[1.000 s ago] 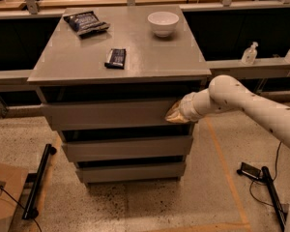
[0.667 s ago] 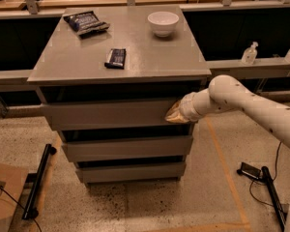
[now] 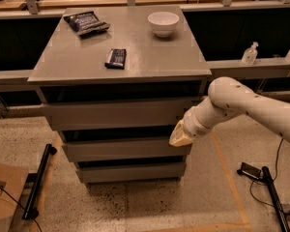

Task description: Close top drawer

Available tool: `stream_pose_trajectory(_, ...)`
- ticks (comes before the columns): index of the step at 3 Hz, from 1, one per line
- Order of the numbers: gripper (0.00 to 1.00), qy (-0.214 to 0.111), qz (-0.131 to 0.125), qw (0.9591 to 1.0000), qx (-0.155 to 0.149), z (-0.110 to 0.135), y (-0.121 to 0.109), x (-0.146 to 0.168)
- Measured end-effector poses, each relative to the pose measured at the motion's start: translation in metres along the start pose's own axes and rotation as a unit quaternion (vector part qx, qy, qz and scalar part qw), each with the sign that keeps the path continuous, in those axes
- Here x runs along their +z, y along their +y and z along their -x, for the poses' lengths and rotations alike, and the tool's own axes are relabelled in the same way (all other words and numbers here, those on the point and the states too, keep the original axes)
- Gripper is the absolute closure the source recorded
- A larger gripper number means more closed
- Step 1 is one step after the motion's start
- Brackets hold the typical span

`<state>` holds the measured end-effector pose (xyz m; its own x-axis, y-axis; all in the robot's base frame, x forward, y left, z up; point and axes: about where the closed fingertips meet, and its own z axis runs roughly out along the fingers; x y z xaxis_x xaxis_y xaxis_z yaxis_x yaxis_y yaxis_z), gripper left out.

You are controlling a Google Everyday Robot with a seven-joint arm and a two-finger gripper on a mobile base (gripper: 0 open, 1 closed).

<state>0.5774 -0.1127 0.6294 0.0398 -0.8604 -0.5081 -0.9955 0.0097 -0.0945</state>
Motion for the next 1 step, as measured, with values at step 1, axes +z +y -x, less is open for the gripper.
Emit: stream_pose_trajectory(1, 0.74, 0.002, 0.017, 0.9999, -0.001, -0.0005, 0.0090, 0.0030)
